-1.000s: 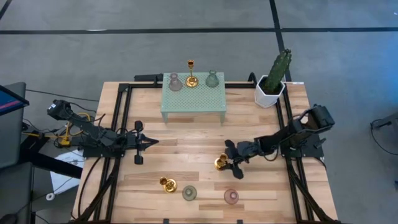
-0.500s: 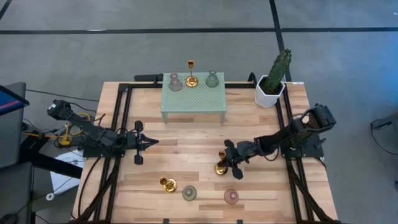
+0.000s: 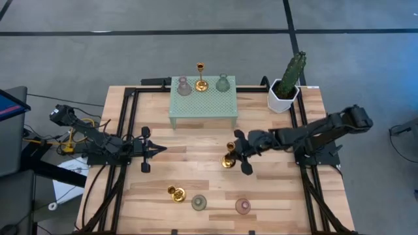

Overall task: Pick & Place candle stick holders
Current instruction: Put the right gold candle holder on the shelf

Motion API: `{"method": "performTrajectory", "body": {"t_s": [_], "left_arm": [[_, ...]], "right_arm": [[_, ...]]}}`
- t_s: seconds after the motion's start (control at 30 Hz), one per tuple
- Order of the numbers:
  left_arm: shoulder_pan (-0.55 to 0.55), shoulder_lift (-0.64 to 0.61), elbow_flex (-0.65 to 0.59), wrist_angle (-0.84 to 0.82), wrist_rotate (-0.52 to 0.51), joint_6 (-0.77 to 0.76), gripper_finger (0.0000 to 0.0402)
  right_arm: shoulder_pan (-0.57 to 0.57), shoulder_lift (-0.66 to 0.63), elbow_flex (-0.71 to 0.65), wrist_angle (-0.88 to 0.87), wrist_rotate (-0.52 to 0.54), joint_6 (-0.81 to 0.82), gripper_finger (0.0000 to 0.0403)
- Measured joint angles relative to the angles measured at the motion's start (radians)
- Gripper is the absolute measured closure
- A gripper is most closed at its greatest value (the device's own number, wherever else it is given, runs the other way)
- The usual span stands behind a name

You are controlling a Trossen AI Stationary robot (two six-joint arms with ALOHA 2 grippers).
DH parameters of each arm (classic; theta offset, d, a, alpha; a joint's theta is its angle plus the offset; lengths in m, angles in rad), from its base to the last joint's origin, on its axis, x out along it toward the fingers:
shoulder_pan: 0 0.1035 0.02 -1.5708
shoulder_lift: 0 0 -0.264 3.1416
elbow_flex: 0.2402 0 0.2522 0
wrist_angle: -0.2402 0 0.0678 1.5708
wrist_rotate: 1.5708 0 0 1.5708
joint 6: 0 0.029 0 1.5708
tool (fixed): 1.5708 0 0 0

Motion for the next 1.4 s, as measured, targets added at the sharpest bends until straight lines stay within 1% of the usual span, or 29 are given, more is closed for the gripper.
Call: {"method": "performTrajectory", "body": {"t_s": [0.13, 0.27, 0.33, 0.47, 0.53, 0.67, 0.87, 1.0, 1.17, 1.4], "left_arm": [[0.0, 0.0, 0.0, 0.0, 0.0, 0.0, 0.0396], [0.0, 0.0, 0.0, 0.0, 0.0, 0.0, 0.0396], [0.0, 0.0, 0.0, 0.0, 0.0, 0.0, 0.0396], [0.0, 0.0, 0.0, 0.0, 0.0, 0.0, 0.0396], [0.0, 0.0, 0.0, 0.0, 0.0, 0.0, 0.0396], [0.0, 0.001, 0.0, 0.0, 0.0, 0.005, 0.0396], [0.0, 0.001, 0.0, 0.0, 0.0, 0.007, 0.0396], [0.0, 0.001, 0.0, 0.0, 0.0, 0.008, 0.0396], [0.0, 0.003, 0.0, 0.0, 0.0, 0.008, 0.0396], [0.0, 0.003, 0.0, 0.0, 0.0, 0.009, 0.0396]], "right_arm": [[-0.075, -0.004, 0.123, -0.09, -0.052, -0.118, 0.04], [-0.186, 0.013, 0.196, -0.076, -0.17, -0.165, 0.04], [-0.245, 0.015, 0.219, -0.078, -0.208, -0.175, 0.04], [-0.344, 0.055, 0.265, -0.088, -0.239, -0.193, 0.04], [-0.383, 0.097, 0.312, -0.071, -0.282, -0.198, 0.04], [-0.429, 0.194, 0.406, -0.092, -0.354, -0.194, 0.04], [-0.488, 0.34, 0.607, -0.232, -0.36, -0.238, 0.04], [-0.533, 0.406, 0.702, -0.279, -0.355, -0.246, 0.04], [-0.589, 0.448, 0.765, -0.301, -0.354, -0.244, 0.0401], [-0.641, 0.454, 0.77, -0.335, -0.342, -0.228, 0.0401]]}}
